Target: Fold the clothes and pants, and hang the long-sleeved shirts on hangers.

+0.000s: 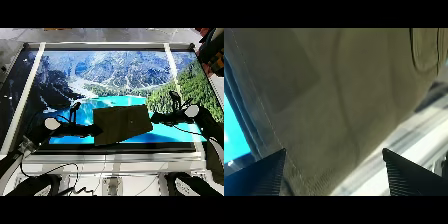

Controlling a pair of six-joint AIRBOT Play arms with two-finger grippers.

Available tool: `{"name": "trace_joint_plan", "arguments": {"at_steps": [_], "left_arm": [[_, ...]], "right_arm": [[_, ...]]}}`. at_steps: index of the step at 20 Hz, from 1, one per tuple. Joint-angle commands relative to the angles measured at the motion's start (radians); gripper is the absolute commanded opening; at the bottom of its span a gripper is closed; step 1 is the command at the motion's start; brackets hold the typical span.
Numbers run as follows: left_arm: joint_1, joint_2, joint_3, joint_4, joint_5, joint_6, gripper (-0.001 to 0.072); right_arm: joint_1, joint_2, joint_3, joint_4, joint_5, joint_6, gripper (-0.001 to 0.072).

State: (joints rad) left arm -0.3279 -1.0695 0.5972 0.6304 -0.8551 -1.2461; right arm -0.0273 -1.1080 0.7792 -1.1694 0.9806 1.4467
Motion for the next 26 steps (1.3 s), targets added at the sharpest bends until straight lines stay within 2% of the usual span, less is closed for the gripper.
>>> {"name": "trace_joint_plan", "arguments": {"at_steps": [1,4,7,8,10,14,16,18,21,25,26], "left_arm": [[-0.007,-0.005,-0.002,-0.033,0.055,0.005,0.0695],[-0.007,-0.005,-0.002,-0.033,0.055,0.005,0.0695],[-0.007,-0.005,-0.002,-0.033,0.055,0.005,0.0695],[-0.007,-0.005,-0.002,-0.033,0.055,0.005,0.0695],[-0.007,-0.005,-0.002,-0.033,0.055,0.005,0.0695],[-0.007,-0.006,-0.002,-0.032,0.056,0.005,0.0694],[-0.007,-0.012,-0.002,-0.024,0.062,0.006,0.0694],[-0.007,-0.028,-0.002,-0.025,0.080,0.015,0.0695],[-0.007,-0.068,-0.003,-0.024,0.103,0.020,0.0695],[-0.007,-0.145,-0.003,-0.003,0.119,0.024,0.0694],[-0.007,-0.160,-0.002,-0.003,0.120,0.039,0.0693]], "right_arm": [[-0.023,-0.084,0.070,0.005,-0.016,0.005,0.0600],[-0.090,-0.248,0.223,0.092,0.150,-0.079,0.0600],[-0.152,-0.437,0.359,0.216,0.448,-0.248,0.0600],[-0.155,-0.482,0.378,0.224,0.497,-0.291,0.0601],[-0.150,-0.527,0.379,0.221,0.454,-0.347,0.0601],[-0.134,-0.544,0.379,0.220,0.229,-0.349,0.0611],[-0.132,-0.551,0.379,0.226,0.186,-0.336,0.0611],[-0.132,-0.579,0.379,0.259,0.221,-0.333,0.0611],[-0.103,-0.643,0.375,0.342,0.346,-0.352,0.0610],[0.010,-0.670,0.363,0.388,0.363,-0.448,0.0604],[0.043,-0.668,0.367,0.420,0.356,-0.500,0.0553]]}}
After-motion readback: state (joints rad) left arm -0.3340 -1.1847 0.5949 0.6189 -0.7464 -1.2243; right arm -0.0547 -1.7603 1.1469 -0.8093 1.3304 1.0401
